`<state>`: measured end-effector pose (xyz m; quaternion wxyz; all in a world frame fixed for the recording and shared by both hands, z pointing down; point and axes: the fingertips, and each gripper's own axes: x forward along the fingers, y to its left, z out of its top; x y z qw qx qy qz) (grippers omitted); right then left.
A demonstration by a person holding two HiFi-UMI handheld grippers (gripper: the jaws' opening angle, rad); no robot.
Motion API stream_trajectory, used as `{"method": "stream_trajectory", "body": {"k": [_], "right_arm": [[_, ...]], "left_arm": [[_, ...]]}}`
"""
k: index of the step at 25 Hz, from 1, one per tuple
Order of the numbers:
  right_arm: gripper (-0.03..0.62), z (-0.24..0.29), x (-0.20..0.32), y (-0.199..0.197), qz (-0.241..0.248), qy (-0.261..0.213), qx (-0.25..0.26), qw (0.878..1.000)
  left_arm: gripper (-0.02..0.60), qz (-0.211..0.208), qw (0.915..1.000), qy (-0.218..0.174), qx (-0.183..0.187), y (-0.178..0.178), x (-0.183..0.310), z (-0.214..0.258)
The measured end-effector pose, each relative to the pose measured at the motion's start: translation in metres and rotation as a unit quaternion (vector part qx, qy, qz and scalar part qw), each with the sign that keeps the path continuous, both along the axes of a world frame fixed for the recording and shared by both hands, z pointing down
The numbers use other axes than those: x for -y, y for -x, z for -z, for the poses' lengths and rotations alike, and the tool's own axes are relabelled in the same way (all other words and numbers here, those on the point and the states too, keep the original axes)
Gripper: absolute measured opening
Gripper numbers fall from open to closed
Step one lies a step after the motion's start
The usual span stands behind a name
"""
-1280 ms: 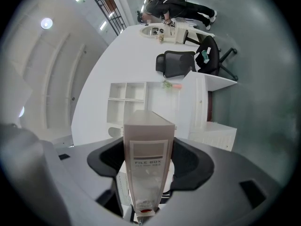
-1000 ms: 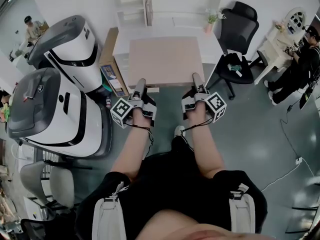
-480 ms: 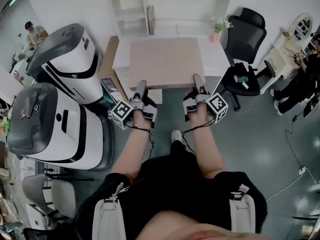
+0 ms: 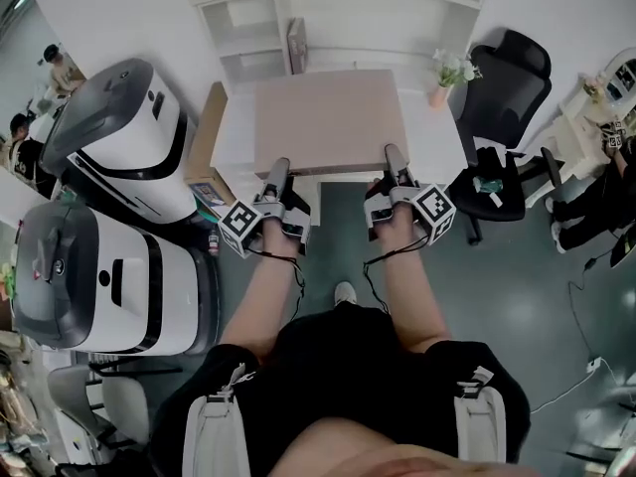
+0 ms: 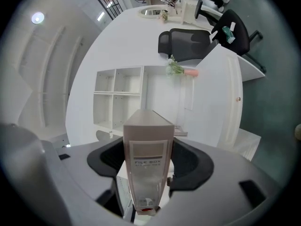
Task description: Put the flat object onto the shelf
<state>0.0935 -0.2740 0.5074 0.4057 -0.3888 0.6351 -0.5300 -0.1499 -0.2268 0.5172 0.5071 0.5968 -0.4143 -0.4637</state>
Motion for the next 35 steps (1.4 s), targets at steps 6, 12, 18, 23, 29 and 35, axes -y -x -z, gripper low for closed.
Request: {"method": "stream_trajectory", "body": {"k": [6,12,18,23,29,35], "right_arm": [[0.285,0.016,0.087,-0.008,0.012,0.001,-0.002,1.000],[0.285,0.030,0.147,-0.006,0.026,-0.004,0.001,1.000],[0.285,0.032,0.186,-0.002,0.018,0.001,0.001,1.000],[0.285,0.032,0.208,0.007,0.015,0.006,0.004,1.000],[0.284,0.044,0.225,0.012,0.012,-0.006,0.003,1.000],[0.284,0.060,0.237,0.016,0.010,-0.025,0.005,1.000]], "left_arm": [[0.273,0.010,0.9999,0.002,-0.006,-0.010,0.083,0.014],[0.273,0.017,0.9998,-0.001,-0.003,-0.009,0.139,0.028],[0.273,0.008,1.0000,0.003,0.001,-0.004,0.183,0.033],[0.273,-0.001,0.9999,0.010,0.003,0.006,0.210,0.035],[0.273,-0.009,0.9999,-0.001,0.008,0.011,0.232,0.046],[0.273,-0.010,0.9997,-0.018,0.014,0.017,0.246,0.064]]}}
